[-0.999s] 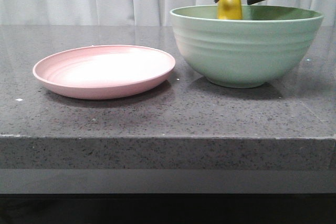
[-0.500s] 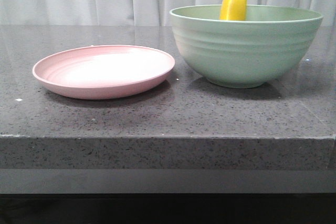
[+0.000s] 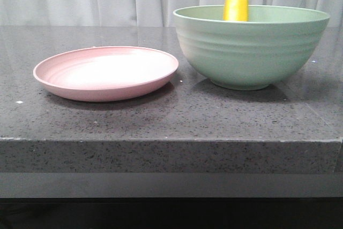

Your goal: Transfer banana from pink plate to green bowl

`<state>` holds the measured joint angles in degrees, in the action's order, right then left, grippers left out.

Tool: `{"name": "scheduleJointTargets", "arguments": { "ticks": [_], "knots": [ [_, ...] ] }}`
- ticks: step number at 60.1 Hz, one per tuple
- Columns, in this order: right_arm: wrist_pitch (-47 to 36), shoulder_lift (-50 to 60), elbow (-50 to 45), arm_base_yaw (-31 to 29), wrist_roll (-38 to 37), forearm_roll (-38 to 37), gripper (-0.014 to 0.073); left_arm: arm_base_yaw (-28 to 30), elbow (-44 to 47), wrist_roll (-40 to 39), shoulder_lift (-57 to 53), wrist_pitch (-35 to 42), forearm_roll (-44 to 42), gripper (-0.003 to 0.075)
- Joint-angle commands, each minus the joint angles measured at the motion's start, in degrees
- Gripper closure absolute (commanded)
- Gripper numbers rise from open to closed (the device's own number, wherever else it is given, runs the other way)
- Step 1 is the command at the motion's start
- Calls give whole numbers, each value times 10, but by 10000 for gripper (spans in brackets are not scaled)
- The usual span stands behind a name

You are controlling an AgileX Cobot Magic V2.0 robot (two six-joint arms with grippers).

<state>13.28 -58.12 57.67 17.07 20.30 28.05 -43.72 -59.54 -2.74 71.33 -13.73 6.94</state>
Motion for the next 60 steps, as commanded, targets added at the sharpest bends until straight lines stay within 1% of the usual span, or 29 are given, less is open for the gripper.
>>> {"name": "scheduleJointTargets", "arguments": {
  "ticks": [1,9,18,26,36,43,50,60],
  "knots": [
    [-52,64,-29,-3,29,-1,662,9,-19,-1,-21,39,5,741],
    [-83,159,-113,-3,37,-1,662,50,-4,-1,-42,37,-8,741],
    [-90,267,-192,-3,37,-1,662,130,40,-1,-99,47,-48,741],
    [-90,352,-247,-3,37,-1,662,221,99,-1,-184,47,-63,741],
    [-79,421,-288,-3,37,-1,662,299,177,0,-297,50,-64,741],
    [-43,444,-298,-3,37,-1,662,325,238,0,-386,53,-64,741],
    [-4,445,-298,-3,37,-1,662,328,296,0,-478,54,-64,741],
    [0,445,-298,-3,37,-1,662,328,354,0,-589,54,-64,741]
  ]
}}
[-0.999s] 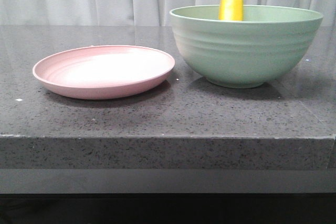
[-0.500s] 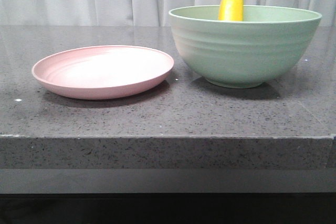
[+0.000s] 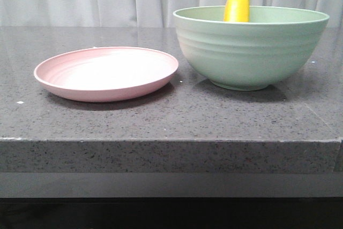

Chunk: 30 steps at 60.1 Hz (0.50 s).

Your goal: Transfer banana from pink plate to green bowl

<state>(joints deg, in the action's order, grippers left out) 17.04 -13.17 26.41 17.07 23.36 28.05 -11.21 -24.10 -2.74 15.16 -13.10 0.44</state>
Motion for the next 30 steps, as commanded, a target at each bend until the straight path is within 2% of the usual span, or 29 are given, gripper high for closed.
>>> {"name": "scheduleJointTargets", "arguments": {
  "ticks": [1,9,30],
  "knots": [
    [-40,-5,14,-3,7,-1,662,2,3,0,-34,48,1,741],
    [-43,-5,14,-3,7,-1,662,2,19,0,-74,47,1,741],
    [-42,-5,14,-3,7,-1,662,2,19,0,-74,49,1,741]
  ]
}}
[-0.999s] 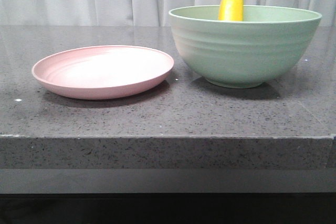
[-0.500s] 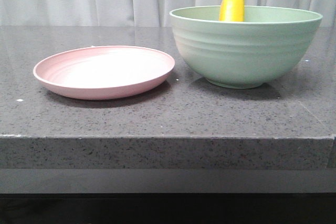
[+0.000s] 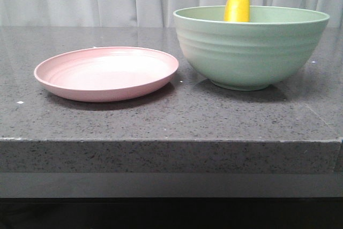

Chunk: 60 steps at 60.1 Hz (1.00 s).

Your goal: Transfer banana from pink plate to green bowl

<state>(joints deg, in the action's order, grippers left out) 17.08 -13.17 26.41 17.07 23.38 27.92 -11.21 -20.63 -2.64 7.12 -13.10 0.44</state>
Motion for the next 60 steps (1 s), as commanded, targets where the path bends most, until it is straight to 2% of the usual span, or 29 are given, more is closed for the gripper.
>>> {"name": "scheduleJointTargets", "arguments": {
  "ticks": [1,19,23,42,60],
  "knots": [
    [-42,-5,14,-3,6,0,662,2,-15,-1,6,49,1,741],
    [-42,-5,14,-3,6,0,662,2,-10,-1,6,52,2,741],
    [-42,-5,14,-3,6,0,662,6,1,3,-3,52,-21,741],
    [-41,-5,14,-3,6,0,662,97,113,3,-84,40,-16,741],
    [-42,-5,14,-3,6,0,662,127,195,3,-86,70,17,741]
  ]
}}
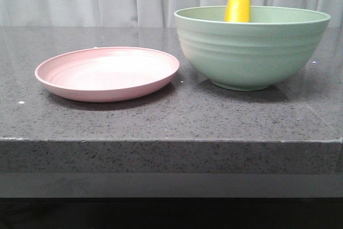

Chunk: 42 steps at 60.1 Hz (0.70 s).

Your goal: Transfer banana from pink plate to green bowl

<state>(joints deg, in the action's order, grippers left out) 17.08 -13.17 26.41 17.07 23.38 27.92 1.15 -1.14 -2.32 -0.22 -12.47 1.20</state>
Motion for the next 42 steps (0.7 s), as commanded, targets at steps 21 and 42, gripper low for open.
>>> {"name": "scheduleJointTargets", "arguments": {
  "ticks": [21,42],
  "knots": [
    [-42,-5,14,-3,6,0,662,5,18,0,-11,87,10,741],
    [-42,-5,14,-3,6,0,662,5,18,0,-11,87,10,741]
  ]
}}
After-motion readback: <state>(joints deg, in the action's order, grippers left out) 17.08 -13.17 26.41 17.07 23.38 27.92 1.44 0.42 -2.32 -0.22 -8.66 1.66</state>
